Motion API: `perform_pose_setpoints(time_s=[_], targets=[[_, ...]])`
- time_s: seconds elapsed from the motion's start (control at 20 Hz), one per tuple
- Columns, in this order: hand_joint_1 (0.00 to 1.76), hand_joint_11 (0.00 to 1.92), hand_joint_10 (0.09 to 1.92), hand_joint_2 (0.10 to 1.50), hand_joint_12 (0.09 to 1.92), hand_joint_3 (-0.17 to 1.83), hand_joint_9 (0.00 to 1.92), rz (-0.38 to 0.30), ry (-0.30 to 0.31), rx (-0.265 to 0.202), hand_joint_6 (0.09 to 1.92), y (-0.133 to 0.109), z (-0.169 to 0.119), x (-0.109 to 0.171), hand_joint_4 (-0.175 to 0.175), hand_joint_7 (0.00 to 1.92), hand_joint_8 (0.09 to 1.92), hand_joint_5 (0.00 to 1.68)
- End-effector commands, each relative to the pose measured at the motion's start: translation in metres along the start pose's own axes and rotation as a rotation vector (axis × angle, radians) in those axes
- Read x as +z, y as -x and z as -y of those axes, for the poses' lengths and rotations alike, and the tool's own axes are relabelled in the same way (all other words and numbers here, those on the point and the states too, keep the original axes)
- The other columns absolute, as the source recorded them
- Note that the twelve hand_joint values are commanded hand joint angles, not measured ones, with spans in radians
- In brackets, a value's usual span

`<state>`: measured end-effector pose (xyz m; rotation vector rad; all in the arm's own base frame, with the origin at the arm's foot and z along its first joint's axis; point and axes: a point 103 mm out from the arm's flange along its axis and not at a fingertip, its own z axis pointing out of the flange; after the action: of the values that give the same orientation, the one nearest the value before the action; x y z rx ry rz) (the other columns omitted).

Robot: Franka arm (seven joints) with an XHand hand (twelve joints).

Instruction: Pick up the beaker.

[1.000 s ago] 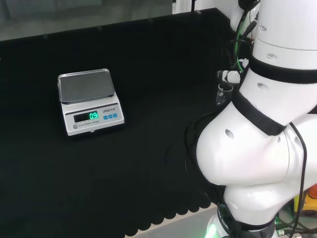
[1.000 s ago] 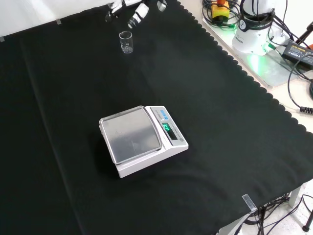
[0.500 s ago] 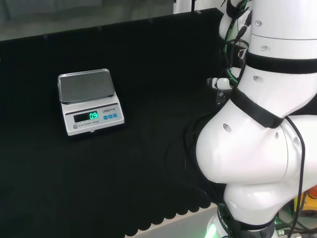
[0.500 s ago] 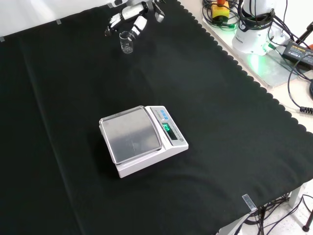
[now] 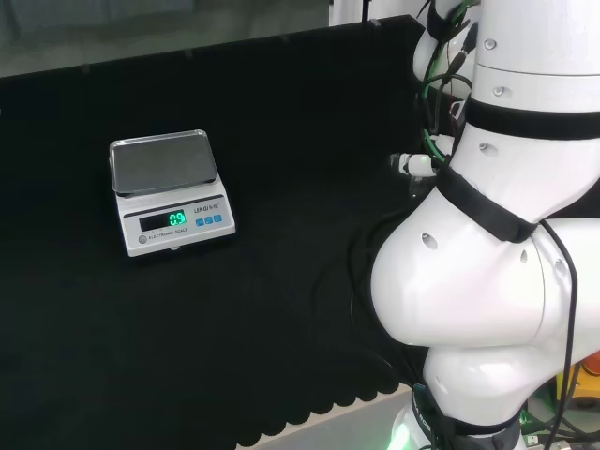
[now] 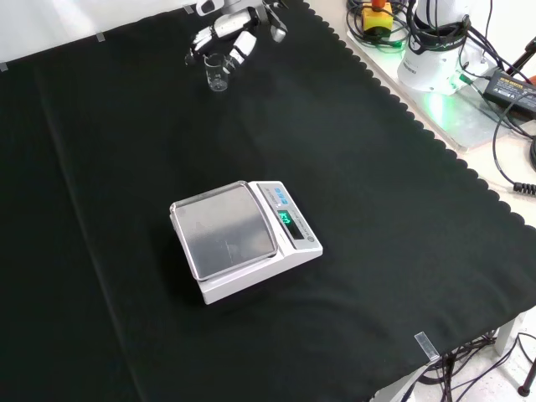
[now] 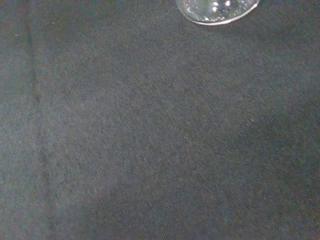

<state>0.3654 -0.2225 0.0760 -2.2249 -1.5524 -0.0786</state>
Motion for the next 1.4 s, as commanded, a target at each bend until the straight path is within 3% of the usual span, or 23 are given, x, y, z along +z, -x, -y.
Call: perform_pose_setpoints(time_s=[0.05, 0.25, 0.3, 0.5, 0.55, 0.8, 0.9, 1.05, 1.2, 1.25, 1.3, 1.35, 1.4], targets=[[0.17, 0.06, 0.87, 0.94, 1.54, 0.08, 0.13, 0.018, -0.006, -0.003, 0.09, -0.002, 0.004, 0.001, -0.059, 0.0, 0.77, 0.26], [0.19, 0.17, 0.88, 0.93, 1.52, 0.08, 0.25, 0.045, -0.008, 0.0, 0.09, -0.004, 0.005, -0.002, -0.059, 0.02, 0.79, 0.26], [0.21, 0.22, 0.88, 0.93, 1.5, 0.08, 0.3, 0.08, 0.003, 0.008, 0.09, -0.006, 0.005, -0.002, -0.06, 0.04, 0.8, 0.27], [0.32, 0.45, 0.82, 0.91, 1.41, 0.07, 0.56, 0.116, -0.005, 0.017, 0.09, -0.01, 0.006, -0.003, -0.07, 0.19, 0.85, 0.33], [0.36, 0.51, 0.8, 0.91, 1.38, 0.07, 0.61, 0.141, 0.012, 0.043, 0.09, -0.016, 0.005, 0.0, -0.073, 0.24, 0.85, 0.35], [0.54, 0.81, 0.67, 0.89, 1.23, 0.07, 0.95, 0.208, 0.031, 0.051, 0.09, -0.018, 0.005, 0.002, -0.087, 0.54, 0.85, 0.53], [0.66, 0.99, 0.58, 0.89, 1.13, 0.09, 1.15, 0.24, 0.054, 0.042, 0.2, -0.02, 0.007, 0.001, -0.102, 0.74, 0.84, 0.63], [0.81, 1.3, 0.39, 0.87, 0.9, 0.13, 1.47, 0.286, 0.085, 0.026, 0.57, -0.018, 0.01, -0.003, -0.153, 1.03, 0.81, 0.8], [0.93, 1.52, 0.26, 0.84, 0.74, 0.19, 1.69, 0.34, 0.128, 0.013, 0.65, -0.018, 0.014, -0.007, -0.173, 1.27, 0.74, 1.03], [1.01, 1.56, 0.23, 0.85, 0.71, 0.23, 1.74, 0.362, 0.142, 0.009, 0.64, -0.022, 0.015, -0.008, -0.081, 1.34, 0.7, 1.11], [1.06, 1.61, 0.2, 0.85, 0.69, 0.26, 1.78, 0.379, 0.159, 0.005, 0.6, -0.023, 0.017, -0.01, -0.015, 1.4, 0.66, 1.19], [1.11, 1.65, 0.16, 0.83, 0.66, 0.29, 1.82, 0.397, 0.172, -0.003, 0.54, -0.026, 0.019, -0.013, 0.003, 1.45, 0.61, 1.25], [1.14, 1.68, 0.13, 0.8, 0.63, 0.34, 1.85, 0.408, 0.185, -0.007, 0.48, -0.03, 0.022, -0.018, -0.012, 1.5, 0.55, 1.31]])
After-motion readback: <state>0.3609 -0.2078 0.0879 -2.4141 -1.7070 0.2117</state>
